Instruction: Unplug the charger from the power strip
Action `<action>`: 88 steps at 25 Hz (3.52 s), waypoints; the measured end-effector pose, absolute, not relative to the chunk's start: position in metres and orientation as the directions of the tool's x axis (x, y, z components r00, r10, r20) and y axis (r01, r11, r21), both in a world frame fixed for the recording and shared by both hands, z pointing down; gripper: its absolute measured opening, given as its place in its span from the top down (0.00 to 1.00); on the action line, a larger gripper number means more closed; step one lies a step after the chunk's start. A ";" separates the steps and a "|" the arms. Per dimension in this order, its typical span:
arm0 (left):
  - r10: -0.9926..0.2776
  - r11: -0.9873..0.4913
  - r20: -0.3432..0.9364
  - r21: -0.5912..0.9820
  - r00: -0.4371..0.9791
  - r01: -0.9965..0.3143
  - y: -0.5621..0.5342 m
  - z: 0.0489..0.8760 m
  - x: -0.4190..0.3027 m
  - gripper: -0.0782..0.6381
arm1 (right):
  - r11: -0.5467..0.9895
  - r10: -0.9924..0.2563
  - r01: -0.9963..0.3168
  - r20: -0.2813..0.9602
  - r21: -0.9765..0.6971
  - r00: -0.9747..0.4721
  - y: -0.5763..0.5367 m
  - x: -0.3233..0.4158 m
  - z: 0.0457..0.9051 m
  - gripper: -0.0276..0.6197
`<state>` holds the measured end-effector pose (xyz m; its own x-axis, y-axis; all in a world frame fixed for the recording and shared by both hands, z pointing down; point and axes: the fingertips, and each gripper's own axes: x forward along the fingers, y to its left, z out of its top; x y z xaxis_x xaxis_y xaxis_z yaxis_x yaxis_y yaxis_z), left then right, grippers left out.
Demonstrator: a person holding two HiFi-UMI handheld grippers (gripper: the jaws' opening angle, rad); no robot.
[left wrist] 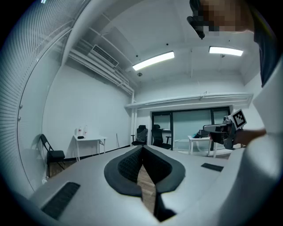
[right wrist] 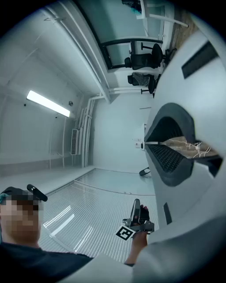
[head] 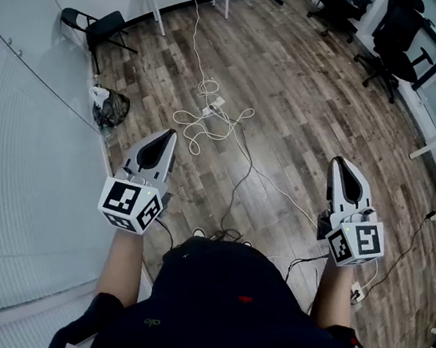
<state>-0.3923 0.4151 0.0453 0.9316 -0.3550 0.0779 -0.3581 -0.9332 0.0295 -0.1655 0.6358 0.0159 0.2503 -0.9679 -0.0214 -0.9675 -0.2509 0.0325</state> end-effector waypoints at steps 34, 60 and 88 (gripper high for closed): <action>-0.402 -0.913 0.164 -0.005 0.901 -0.407 0.484 0.074 -0.363 0.86 | -0.137 -0.991 -0.982 0.010 -0.128 0.137 0.675 -0.131 0.085 0.90; -0.348 -0.921 0.190 0.116 0.918 -0.373 0.265 0.121 -0.259 0.86 | -0.030 -0.984 -0.999 0.176 -0.025 0.025 0.444 -0.093 0.129 0.90; -0.476 -0.846 0.242 0.138 0.845 -0.516 0.010 0.158 -0.218 0.86 | 0.209 -0.954 -0.976 0.207 -0.065 -0.218 0.130 -0.027 0.151 0.90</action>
<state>-0.2177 0.0101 0.1578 0.8455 -0.4759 0.2424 -0.5156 -0.8457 0.1380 -0.0272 0.1297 0.1513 -0.2181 -0.9536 0.2074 -0.9757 0.2090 -0.0651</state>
